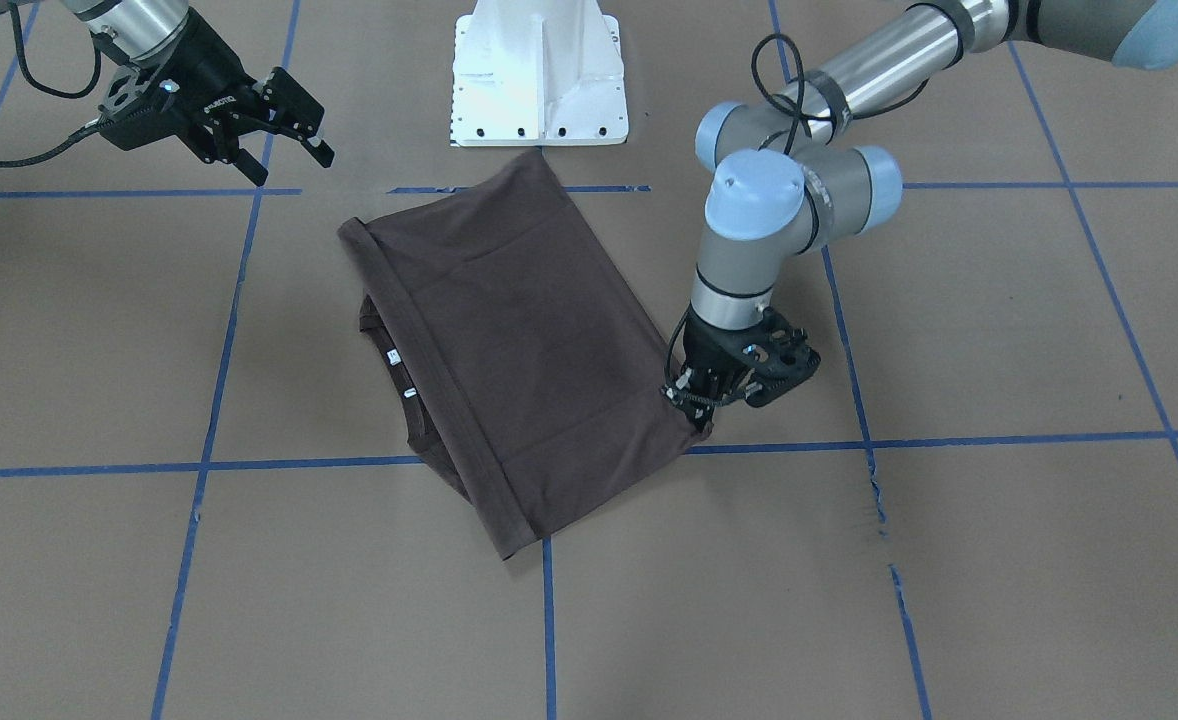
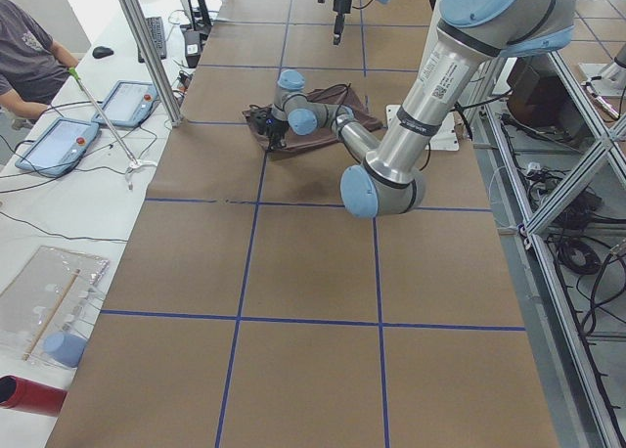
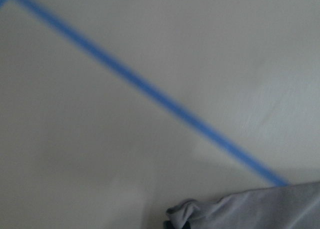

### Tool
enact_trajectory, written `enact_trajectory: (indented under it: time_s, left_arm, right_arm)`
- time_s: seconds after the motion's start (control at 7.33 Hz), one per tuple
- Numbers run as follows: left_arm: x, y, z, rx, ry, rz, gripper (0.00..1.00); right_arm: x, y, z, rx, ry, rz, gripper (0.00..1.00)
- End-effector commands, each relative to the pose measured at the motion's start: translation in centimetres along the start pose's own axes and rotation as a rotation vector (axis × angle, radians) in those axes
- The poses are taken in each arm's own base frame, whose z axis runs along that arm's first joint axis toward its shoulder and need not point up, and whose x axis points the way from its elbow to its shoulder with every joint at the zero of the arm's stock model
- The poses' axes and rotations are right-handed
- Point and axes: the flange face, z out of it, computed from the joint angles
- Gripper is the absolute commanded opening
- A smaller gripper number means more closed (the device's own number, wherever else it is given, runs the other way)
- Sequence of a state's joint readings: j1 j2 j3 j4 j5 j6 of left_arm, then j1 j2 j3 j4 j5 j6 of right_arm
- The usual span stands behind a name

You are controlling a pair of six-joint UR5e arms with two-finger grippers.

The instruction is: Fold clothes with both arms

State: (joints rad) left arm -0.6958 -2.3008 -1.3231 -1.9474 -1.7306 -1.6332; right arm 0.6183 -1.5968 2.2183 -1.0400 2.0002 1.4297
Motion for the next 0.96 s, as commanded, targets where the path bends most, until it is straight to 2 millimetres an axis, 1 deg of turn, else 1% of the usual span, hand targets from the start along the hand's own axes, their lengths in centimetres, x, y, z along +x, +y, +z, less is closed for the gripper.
enact_trajectory:
  time_s: [0.0, 0.14, 0.27, 0.41, 0.68, 0.82]
  left_arm:
    - [6.0, -6.5, 0.9, 0.101, 0.112, 0.123, 0.0]
    - [6.9, -6.9, 1.3, 0.17, 0.208, 0.16, 0.0]
    - [6.9, -7.1, 3.5, 0.172, 0.198, 0.16, 0.0]
    - [6.4, -6.7, 4.0, 0.181, 0.2, 0.221, 0.99]
    - [6.7, -6.5, 3.7, 0.212, 0.217, 0.238, 1.0]
    - [7.0, -7.3, 2.8, 0.219, 0.216, 0.275, 1.0]
  right_arm:
    - [0.2, -0.2, 0.4, 0.003, 0.008, 0.003, 1.0]
    - [0.3, -0.3, 0.7, 0.003, 0.011, 0.004, 1.0]
    - [0.3, -0.3, 0.8, 0.003, 0.012, 0.005, 1.0]
    - [0.4, -0.3, 1.1, -0.001, 0.016, 0.006, 1.0]
    - [0.5, -0.4, 1.2, 0.002, 0.019, 0.007, 1.0]
    - [0.2, -0.7, 1.8, 0.001, 0.028, 0.011, 1.0]
